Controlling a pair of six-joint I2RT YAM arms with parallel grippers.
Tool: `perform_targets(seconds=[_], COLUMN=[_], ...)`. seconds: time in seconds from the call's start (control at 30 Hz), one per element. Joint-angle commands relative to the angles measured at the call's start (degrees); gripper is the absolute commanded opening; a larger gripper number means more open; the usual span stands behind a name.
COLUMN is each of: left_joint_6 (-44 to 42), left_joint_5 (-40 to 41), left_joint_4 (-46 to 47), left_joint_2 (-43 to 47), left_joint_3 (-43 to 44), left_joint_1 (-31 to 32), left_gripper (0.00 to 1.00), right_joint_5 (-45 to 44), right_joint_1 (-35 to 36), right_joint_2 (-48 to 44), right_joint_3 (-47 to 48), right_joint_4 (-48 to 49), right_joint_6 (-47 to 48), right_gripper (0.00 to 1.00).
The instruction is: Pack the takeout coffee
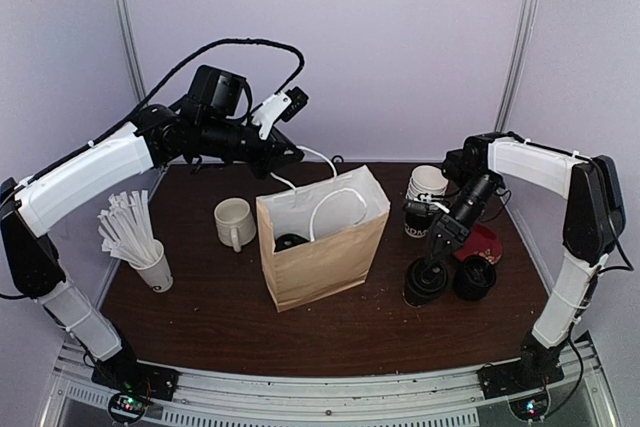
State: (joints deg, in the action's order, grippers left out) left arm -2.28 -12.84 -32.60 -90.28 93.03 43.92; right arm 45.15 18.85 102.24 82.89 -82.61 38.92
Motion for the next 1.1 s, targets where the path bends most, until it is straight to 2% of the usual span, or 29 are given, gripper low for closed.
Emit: perform_targets(seconds=[0.0,0.23,0.27,0.33,0.5,0.6,0.67,0.77,0.8,0.83,0.9,1.0,1.07], left_joint_6=[-0.46,-0.52,-0.45,-0.47,-0.60,-0.98,-1.11,-1.06,-1.06,-1.09,-1.07,-1.06,-1.18], left_joint_5=[-0.78,-0.71,-0.71,-0.70,-0.70,-0.51,-0.57,-0.77,-0.86,-0.86,-0.74,-0.72,-0.77], left_joint_4=[2.54,2.54,2.54,2.54,2.16,2.13,2.17,2.32,2.38,2.44,2.54,2.54,2.47], left_joint_2=[1.97,2.21,2.21,2.18,2.21,2.31,2.30,2.30,2.38,2.31,2.30,2.22,2.07], left_joint_3=[-0.75,-1.30,-1.32,-1.23,-0.46,-0.40,-0.40,-0.48,-0.48,-0.44,-0.33,-0.22,-0.14], left_joint_1=[-0.43,-0.42,-0.42,-0.42,-0.45,-0.42,-0.42,-0.42,-0.42,-0.42,-0.42,-0.42,-0.42], left_gripper=[0.00,0.00,0.00,0.00,0.00,0.00,0.00,0.00,0.00,0.00,0.00,0.00,0.00], right_joint_5=[-1.32,-6.61,-6.95,-8.09,-12.13,-16.19,-16.30,-8.39,-7.54,-8.49,-12.68,-17.89,-21.07], right_joint_1=[-1.18,-1.98,-1.93,-1.95,-1.98,-1.90,-2.05,-1.89,-1.14,0.18,2.83,5.22,7.07], right_joint_2=[-0.30,-2.36,-2.48,-2.90,-7.78,-14.46,-20.05,-27.37,-27.30,-26.39,-24.21,-23.72,-24.60], right_joint_3=[1.35,3.24,3.83,5.01,9.58,10.15,7.05,-2.19,-3.03,-2.78,-2.43,-5.46,-8.80], right_joint_4=[1.07,4.47,4.57,4.65,4.57,9.81,15.84,20.72,19.54,17.33,13.05,12.63,15.13], right_joint_6=[-0.12,-1.77,-1.88,-2.19,-3.23,-4.91,-6.30,-1.88,0.69,2.94,7.11,10.72,12.34], right_gripper=[0.61,0.79,0.95,0.99,0.99,0.99,0.99,0.99,0.96,0.87,0.76,0.72,0.75])
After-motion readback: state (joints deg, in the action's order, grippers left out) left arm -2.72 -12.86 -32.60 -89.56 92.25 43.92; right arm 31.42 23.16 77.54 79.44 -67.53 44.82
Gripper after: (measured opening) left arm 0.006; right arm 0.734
